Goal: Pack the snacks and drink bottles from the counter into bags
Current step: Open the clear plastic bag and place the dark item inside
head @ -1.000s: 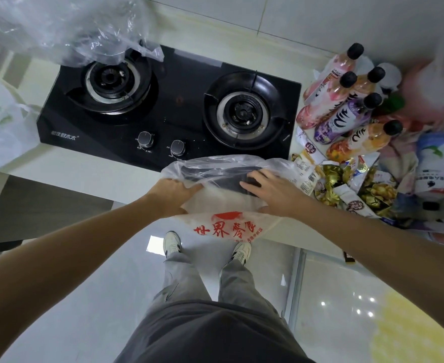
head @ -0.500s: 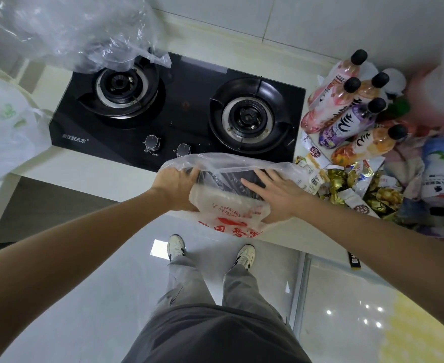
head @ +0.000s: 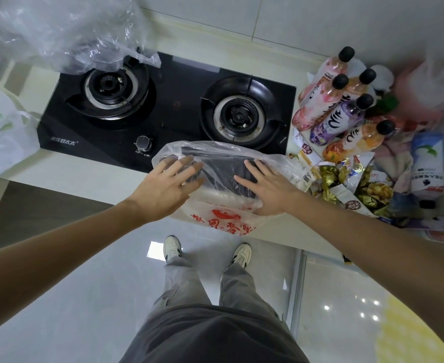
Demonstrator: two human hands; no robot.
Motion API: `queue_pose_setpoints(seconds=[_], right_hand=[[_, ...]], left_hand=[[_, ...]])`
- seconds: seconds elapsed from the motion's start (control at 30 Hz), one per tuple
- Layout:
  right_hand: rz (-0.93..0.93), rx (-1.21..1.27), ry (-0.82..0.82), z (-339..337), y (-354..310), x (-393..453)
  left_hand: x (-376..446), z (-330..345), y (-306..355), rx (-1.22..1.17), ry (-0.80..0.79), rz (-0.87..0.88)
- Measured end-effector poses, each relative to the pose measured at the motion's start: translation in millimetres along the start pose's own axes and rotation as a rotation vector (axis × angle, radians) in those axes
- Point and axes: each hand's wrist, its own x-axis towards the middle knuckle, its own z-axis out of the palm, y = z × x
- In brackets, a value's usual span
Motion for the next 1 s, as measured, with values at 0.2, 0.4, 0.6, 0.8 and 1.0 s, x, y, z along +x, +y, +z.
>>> queue_pose_setpoints(seconds=[0.2,0.4,0.6,0.8,1.0], right_hand=[[-0.189,-0.149,0.445,-1,-5,-11],[-0.127,-0.103,0.557,8,-1,-17],[-0.060,0.031,0.225,24,-7,-12],[-0.007,0.016,0.163,34,-7,0],[0.085,0.039,0.155,34,-14,7]], left_hand=[[26,19,-10,-0.032,-0.192,-0.073],[32,35,-8,-0.060,-0.215,-0.092],[31,49,-3,-0.128,-0.326,-0.166],[34,61,6,-0.071,-0.416,-0.220],[31,58,10,0.046,-0.413,-0.256]])
